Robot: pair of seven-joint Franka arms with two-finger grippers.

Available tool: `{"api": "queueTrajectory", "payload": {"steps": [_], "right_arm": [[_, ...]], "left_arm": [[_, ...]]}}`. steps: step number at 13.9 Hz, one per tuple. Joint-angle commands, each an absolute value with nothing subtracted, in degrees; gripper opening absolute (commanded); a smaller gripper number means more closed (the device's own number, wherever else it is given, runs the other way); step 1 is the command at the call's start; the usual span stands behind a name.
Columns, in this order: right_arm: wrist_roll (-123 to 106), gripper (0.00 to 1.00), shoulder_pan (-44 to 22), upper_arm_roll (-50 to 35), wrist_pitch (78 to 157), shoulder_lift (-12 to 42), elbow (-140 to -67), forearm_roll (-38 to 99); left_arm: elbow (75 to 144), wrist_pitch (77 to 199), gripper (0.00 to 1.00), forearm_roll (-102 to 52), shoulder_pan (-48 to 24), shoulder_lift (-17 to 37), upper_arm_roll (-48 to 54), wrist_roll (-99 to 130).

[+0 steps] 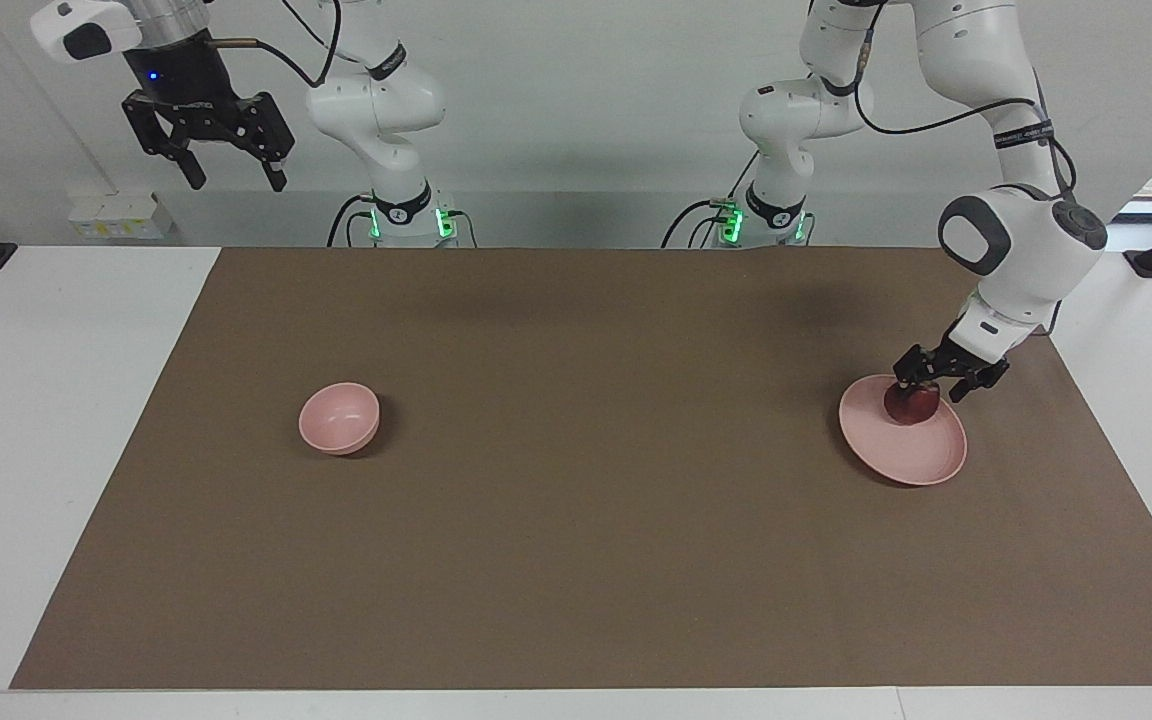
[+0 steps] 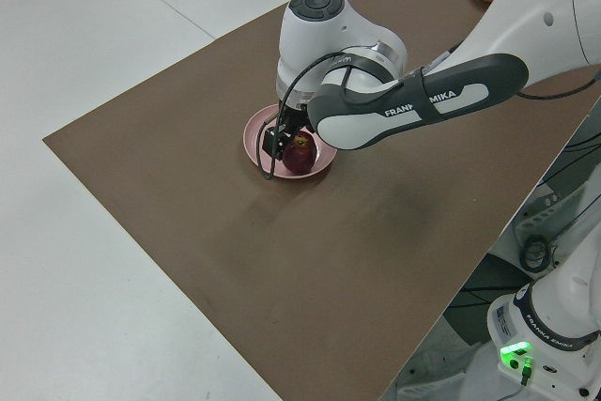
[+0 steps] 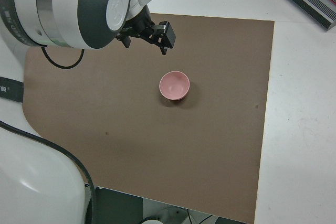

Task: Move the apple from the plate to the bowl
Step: 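Reach the left gripper into the pink bowl toward the apple, then close the left gripper on the dark red apple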

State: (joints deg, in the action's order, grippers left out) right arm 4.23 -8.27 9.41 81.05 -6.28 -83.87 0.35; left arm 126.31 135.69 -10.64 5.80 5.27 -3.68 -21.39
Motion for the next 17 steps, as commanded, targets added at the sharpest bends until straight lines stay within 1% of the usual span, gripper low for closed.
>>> {"api": "queueTrajectory", "payload": {"steps": [1,3,4,8,9,12,13,15,17], "right_arm": [[2.81,1.00,-7.74,9.14,80.60,-7.38,-84.90,-0.09],[2.81,1.00,-7.73,9.14,80.60,-7.38,-84.90,-0.09],[2.81,1.00,-7.73,9.14,80.60,-7.38,-84.90,-0.09],[2.81,1.00,-7.73,9.14,80.60,-7.38,-84.90,-0.09],[2.81,1.00,-7.73,9.14,80.60,-7.38,-84.90,-0.09],[2.81,1.00,-7.73,9.14,80.60,-7.38,-84.90,-0.09],[2.81,1.00,-7.73,9.14,80.60,-7.38,-84.90,-0.09],[2.81,1.00,-7.73,9.14,80.60,-7.38,-84.90,-0.09],[2.81,1.00,-7.73,9.14,80.60,-7.38,-84.90,-0.09]], "left_arm": [[127.97,137.64,1.00,-12.83,6.59,4.57,-3.08,-22.94],[128.58,137.72,1.00,-12.92,6.24,4.31,-3.08,-22.94],[128.58,137.72,0.97,-12.92,6.24,4.31,-3.08,-22.94],[128.58,137.03,0.77,-12.92,6.24,4.22,-3.16,-23.03],[128.67,136.85,0.67,-12.92,6.24,4.13,-3.16,-23.03],[128.67,136.67,0.22,-12.92,5.89,4.13,-3.16,-22.42],[128.58,136.67,0.11,-12.92,5.89,4.22,-3.16,-22.50],[128.15,136.76,0.00,-12.92,5.80,4.57,-3.16,-22.59],[127.97,136.76,0.00,-12.83,5.71,4.75,-3.16,-22.50]]}}
